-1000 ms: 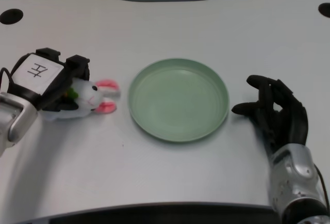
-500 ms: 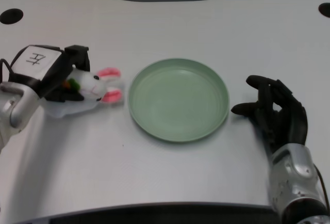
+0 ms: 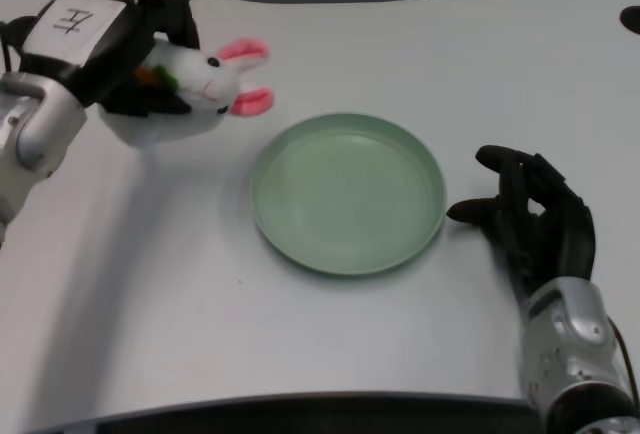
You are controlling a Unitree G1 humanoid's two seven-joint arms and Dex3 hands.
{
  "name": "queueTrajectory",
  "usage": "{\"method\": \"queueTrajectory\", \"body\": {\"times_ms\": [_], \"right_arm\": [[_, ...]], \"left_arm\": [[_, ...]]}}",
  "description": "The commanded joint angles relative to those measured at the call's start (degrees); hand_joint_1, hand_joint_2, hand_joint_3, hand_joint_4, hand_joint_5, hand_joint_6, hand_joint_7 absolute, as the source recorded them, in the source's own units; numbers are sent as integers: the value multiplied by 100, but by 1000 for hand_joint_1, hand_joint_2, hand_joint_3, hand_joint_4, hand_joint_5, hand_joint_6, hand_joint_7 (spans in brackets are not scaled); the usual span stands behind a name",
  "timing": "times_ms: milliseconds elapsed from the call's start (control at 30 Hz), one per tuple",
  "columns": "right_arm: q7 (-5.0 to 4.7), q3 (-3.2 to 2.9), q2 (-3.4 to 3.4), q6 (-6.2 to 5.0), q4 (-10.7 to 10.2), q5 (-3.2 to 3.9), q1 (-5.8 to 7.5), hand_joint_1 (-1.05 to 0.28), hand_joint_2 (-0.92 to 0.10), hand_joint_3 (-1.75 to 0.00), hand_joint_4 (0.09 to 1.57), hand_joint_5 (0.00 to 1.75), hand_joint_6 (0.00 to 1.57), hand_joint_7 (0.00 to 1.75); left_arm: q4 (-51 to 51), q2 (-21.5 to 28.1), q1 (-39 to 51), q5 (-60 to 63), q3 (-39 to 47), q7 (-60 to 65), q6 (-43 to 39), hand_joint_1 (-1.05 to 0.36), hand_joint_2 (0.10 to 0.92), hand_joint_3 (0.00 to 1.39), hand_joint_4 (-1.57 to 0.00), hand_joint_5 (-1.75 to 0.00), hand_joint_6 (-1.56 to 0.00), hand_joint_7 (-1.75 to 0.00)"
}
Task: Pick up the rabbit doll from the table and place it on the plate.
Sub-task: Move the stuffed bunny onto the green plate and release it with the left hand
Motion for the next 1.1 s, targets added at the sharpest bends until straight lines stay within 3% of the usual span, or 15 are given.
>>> {"method": "queueTrajectory", "body": {"times_ms": [33, 167, 300, 333, 400, 467, 533, 600, 667, 700, 733, 800, 933, 1033, 1100], "right_arm": [[-7, -6, 42, 41, -22, 40, 27, -409, -921, -407, 787, 1300, 677, 953], [-77, 7, 23, 19, 54, -9, 13, -408, -921, -413, 776, 1300, 672, 953], [-37, 2, 23, -24, 65, -3, 24, -410, -921, -403, 764, 1290, 667, 943], [-12, -1, 15, -35, 70, 3, 27, -414, -921, -404, 754, 1287, 671, 947], [23, -14, 7, -37, 79, 22, 26, -419, -921, -402, 750, 1288, 670, 950], [39, -29, 5, -31, 92, 38, 17, -418, -921, -400, 763, 1295, 676, 956], [23, -30, -5, -33, 112, 26, 4, -421, -921, -396, 767, 1294, 676, 957], [3, -20, -1, -32, 91, 11, 13, -433, -921, -383, 765, 1290, 672, 955], [-5, -16, 11, -35, 68, 10, 29, -424, -921, -390, 765, 1290, 673, 954], [60, -50, 16, -44, 87, 58, 23, -418, -921, -395, 769, 1290, 678, 955], [123, -83, 20, -51, 105, 105, 17, -413, -921, -393, 773, 1290, 680, 951], [198, -124, 25, -59, 122, 153, 10, -411, -921, -388, 775, 1289, 682, 947], [134, -86, 9, -59, 125, 79, 14, -431, -921, -371, 767, 1277, 680, 934], [129, -74, -8, -99, 142, 48, 11, -442, -921, -371, 752, 1274, 676, 930], [124, -78, 2, -141, 131, 31, 26, -453, -921, -373, 763, 1279, 677, 934]], "left_arm": [[27, -180, -268, 91, -132, -63, -152, -124, 869, 1, -852, -1746, -586, -1746], [253, -466, -459, 259, -332, 79, -284, -143, 878, 12, -882, -1746, -604, -1746], [458, -744, -632, 364, -497, -1, -220, -183, 868, 5, -876, -1746, -687, -1570], [541, -854, -688, 390, -551, 8, -223, -178, 882, 10, -884, -1746, -667, -1617], [702, -1033, -788, 433, -639, 20, -221, -174, 885, 8, -895, -1746, -692, -1528], [831, -1139, -861, 456, -698, 31, -213, -188, 899, 11, -902, -1746, -758, -1303], [951, -1250, -929, 501, -763, 82, -217, -190, 895, 9, -904, -1746, -782, -1254], [1133, -1446, -1023, 589, -878, 184, -155, -197, 870, 2, -908, -1746, -800, -1260], [1297, -1567, -1102, 620, -940, 200, -99, -182, 885, 9, -909, -1746, -716, -1467], [1377, -1619, -1144, 626, -966, 184, -75, -175, 894, 13, -906, -1746, -692, -1480], [1443, -1657, -1177, 633, -989, 184, -62, -182, 892, 9, -906, -1746, -749, -1305], [1526, -1694, -1218, 638, -1022, 210, -63, -186, 890, 5, -906, -1746, -802, -1195], [1715, -1869, -1311, 689, -1107, 272, 60, -202, 889, 2, -903, -1746, -742, -1349], [1839, -1958, -1354, 735, -1184, 337, 96, -199, 885, 1, -904, -1746, -788, -1228], [1910, -2028, -1390, 772, -1252, 343, 152, -200, 899, 7, -893, -1746, -778, -1270]]}}
